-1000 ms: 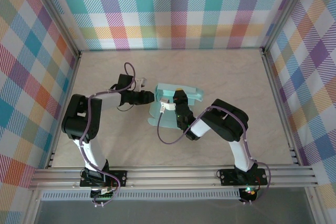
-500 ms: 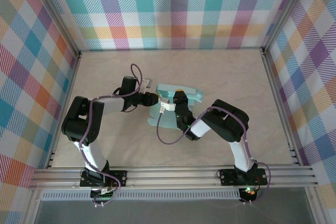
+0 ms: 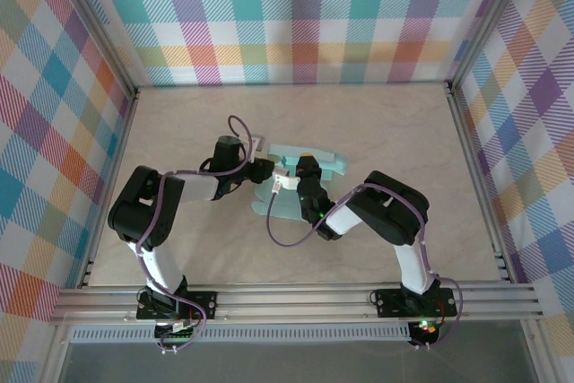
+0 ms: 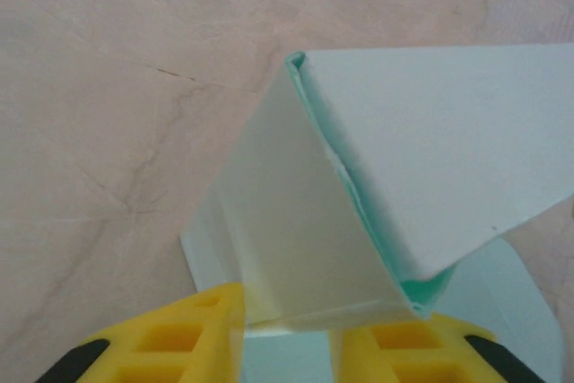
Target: Fold the paper box
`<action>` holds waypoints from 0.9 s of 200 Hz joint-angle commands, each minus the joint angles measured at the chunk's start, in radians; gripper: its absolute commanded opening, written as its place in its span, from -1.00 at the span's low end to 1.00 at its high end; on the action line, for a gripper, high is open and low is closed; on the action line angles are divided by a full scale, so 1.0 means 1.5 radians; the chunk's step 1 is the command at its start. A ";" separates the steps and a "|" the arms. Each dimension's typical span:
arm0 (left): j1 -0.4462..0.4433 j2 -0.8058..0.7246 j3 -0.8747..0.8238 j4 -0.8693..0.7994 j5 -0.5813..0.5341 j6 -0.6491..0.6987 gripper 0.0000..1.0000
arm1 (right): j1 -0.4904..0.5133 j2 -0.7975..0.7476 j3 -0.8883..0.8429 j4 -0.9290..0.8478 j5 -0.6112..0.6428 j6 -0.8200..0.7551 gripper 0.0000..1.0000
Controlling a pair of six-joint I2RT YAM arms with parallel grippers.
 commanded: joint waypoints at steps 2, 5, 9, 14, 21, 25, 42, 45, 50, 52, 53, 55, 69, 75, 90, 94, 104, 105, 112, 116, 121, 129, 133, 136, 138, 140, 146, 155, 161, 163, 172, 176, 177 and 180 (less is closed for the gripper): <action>-0.017 -0.010 -0.022 0.058 -0.038 -0.002 -0.46 | 0.008 -0.011 -0.003 -0.051 -0.003 0.046 -1.00; -0.018 -0.010 -0.024 0.060 -0.040 -0.001 -0.46 | 0.008 -0.012 -0.003 -0.053 -0.003 0.048 -1.00; -0.020 -0.009 -0.026 0.061 -0.045 0.001 -0.47 | 0.009 -0.011 -0.002 -0.054 -0.003 0.049 -1.00; -0.022 -0.008 -0.028 0.065 -0.050 0.004 -0.47 | 0.008 -0.011 -0.002 -0.053 -0.003 0.049 -1.00; -0.025 -0.006 -0.031 0.070 -0.054 0.006 -0.48 | 0.008 -0.010 -0.002 -0.050 -0.003 0.048 -1.00; -0.026 -0.004 -0.031 0.071 -0.058 0.007 -0.48 | 0.008 -0.009 -0.002 -0.049 -0.003 0.048 -1.00; -0.033 0.002 -0.032 0.078 -0.068 0.014 -0.50 | 0.008 -0.009 -0.002 -0.050 -0.002 0.049 -1.00; -0.035 0.004 -0.032 0.078 -0.070 0.015 -0.50 | 0.008 -0.009 -0.001 -0.051 -0.003 0.049 -1.00; -0.037 0.004 -0.032 0.079 -0.074 0.018 -0.50 | 0.008 -0.010 -0.001 -0.051 -0.003 0.050 -1.00; -0.038 0.005 -0.032 0.079 -0.076 0.018 -0.50 | 0.008 -0.010 -0.001 -0.052 -0.003 0.050 -1.00; -0.039 0.005 -0.031 0.080 -0.077 0.018 -0.50 | 0.008 -0.010 -0.001 -0.052 -0.003 0.050 -1.00; -0.039 0.005 -0.031 0.081 -0.079 0.018 -0.51 | 0.008 -0.010 -0.001 -0.052 -0.002 0.050 -1.00; -0.046 0.006 -0.033 0.086 -0.099 0.015 -0.56 | 0.009 -0.011 -0.001 -0.056 -0.002 0.054 -1.00; -0.047 0.006 -0.035 0.092 -0.106 0.012 -0.58 | 0.009 -0.012 -0.002 -0.058 -0.002 0.056 -1.00; -0.051 0.009 -0.040 0.108 -0.119 0.000 -0.62 | 0.009 -0.013 -0.001 -0.065 -0.002 0.061 -1.00; -0.051 0.010 -0.040 0.112 -0.121 -0.003 -0.63 | 0.009 -0.013 -0.001 -0.067 -0.002 0.063 -1.00; -0.053 0.014 -0.040 0.117 -0.123 -0.009 -0.64 | 0.010 -0.014 0.000 -0.069 -0.002 0.064 -1.00; -0.053 0.014 -0.040 0.117 -0.123 -0.010 -0.64 | 0.010 -0.014 0.000 -0.069 -0.002 0.064 -1.00; -0.054 0.017 -0.037 0.116 -0.124 -0.013 -0.65 | 0.010 -0.015 0.001 -0.071 -0.002 0.065 -1.00; -0.054 0.019 -0.034 0.112 -0.124 -0.014 -0.65 | 0.011 -0.015 0.000 -0.072 -0.002 0.066 -1.00; -0.055 0.023 -0.029 0.107 -0.123 -0.017 -0.66 | 0.011 -0.015 0.000 -0.072 -0.002 0.067 -1.00; -0.056 0.030 -0.021 0.100 -0.121 -0.020 -0.66 | 0.011 -0.015 0.000 -0.074 -0.001 0.066 -1.00; -0.057 0.032 -0.020 0.100 -0.123 -0.021 -0.67 | 0.012 -0.015 0.001 -0.073 -0.001 0.066 -1.00; -0.058 0.032 -0.019 0.102 -0.125 -0.023 -0.67 | 0.012 -0.015 0.001 -0.073 -0.001 0.065 -1.00; -0.058 0.033 -0.021 0.104 -0.126 -0.024 -0.68 | 0.012 -0.015 0.001 -0.072 -0.001 0.065 -1.00; -0.058 0.033 -0.021 0.106 -0.128 -0.025 -0.68 | 0.012 -0.014 0.002 -0.072 0.000 0.065 -1.00; -0.058 0.035 -0.022 0.112 -0.130 -0.031 -0.70 | 0.013 -0.014 0.002 -0.071 0.000 0.064 -1.00; -0.058 0.034 -0.022 0.116 -0.134 -0.038 -0.71 | 0.015 -0.012 0.003 -0.069 0.003 0.063 -1.00; -0.059 0.034 -0.022 0.115 -0.135 -0.042 -0.72 | 0.015 -0.012 0.004 -0.068 0.003 0.063 -1.00; -0.059 0.035 -0.021 0.115 -0.135 -0.043 -0.73 | 0.015 -0.011 0.003 -0.067 0.002 0.063 -1.00; -0.059 0.035 -0.019 0.115 -0.140 -0.048 -0.74 | 0.016 -0.011 0.004 -0.068 0.003 0.065 -1.00; -0.059 0.035 -0.019 0.114 -0.142 -0.051 -0.74 | 0.018 -0.009 0.005 -0.068 0.004 0.065 -1.00; -0.059 0.035 -0.019 0.115 -0.142 -0.051 -0.74 | 0.017 -0.009 0.005 -0.068 0.004 0.065 -1.00; -0.060 0.034 -0.019 0.115 -0.143 -0.053 -0.75 | 0.018 -0.009 0.004 -0.068 0.004 0.065 -1.00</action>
